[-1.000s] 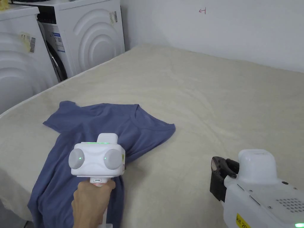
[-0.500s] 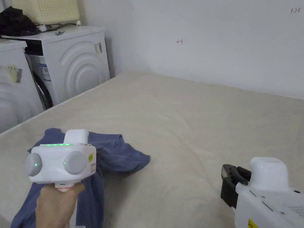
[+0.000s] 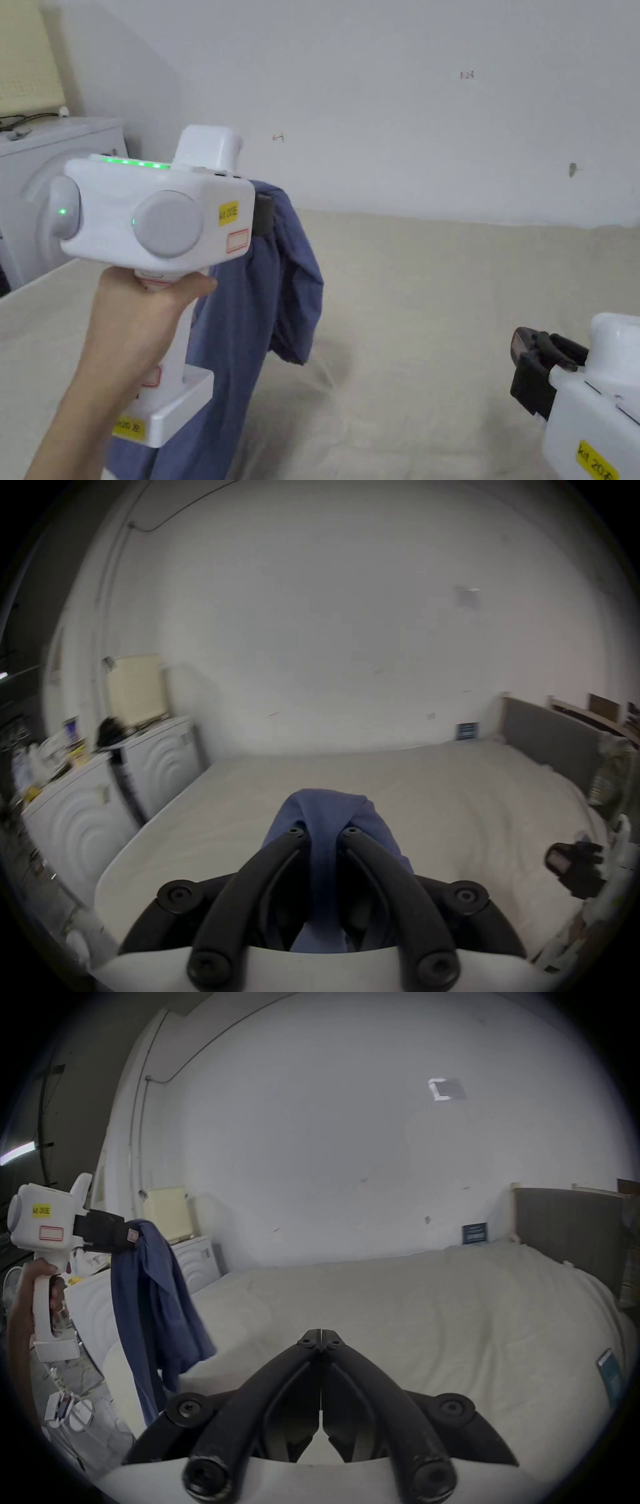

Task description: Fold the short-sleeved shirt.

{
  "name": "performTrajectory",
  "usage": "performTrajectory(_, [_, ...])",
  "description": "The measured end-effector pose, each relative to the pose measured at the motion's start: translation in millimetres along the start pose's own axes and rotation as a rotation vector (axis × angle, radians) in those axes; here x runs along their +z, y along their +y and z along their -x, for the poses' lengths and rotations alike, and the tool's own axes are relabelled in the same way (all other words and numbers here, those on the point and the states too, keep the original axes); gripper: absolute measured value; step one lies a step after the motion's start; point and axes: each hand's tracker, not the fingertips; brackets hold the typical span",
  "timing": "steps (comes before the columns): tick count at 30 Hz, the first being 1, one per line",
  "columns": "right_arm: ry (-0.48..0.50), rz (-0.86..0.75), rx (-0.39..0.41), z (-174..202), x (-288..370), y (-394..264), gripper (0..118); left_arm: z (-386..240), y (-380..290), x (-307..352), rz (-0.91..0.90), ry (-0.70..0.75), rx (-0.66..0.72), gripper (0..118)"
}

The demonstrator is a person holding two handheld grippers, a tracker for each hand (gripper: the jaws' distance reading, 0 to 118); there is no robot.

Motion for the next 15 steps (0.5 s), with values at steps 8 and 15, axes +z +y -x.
performTrajectory(8, [-0.171,-0.069,0.004,-56.7,56.3,21.2,0,-149.8,-31.5,-29.4,0.042,-0.348,-0.078,11])
performTrajectory(15, [-0.253,0.007,-0.027,-94.9,65.3,3.1,0,-238.9,-170.6,-95.1,0.451,-0.490,-0.067,11])
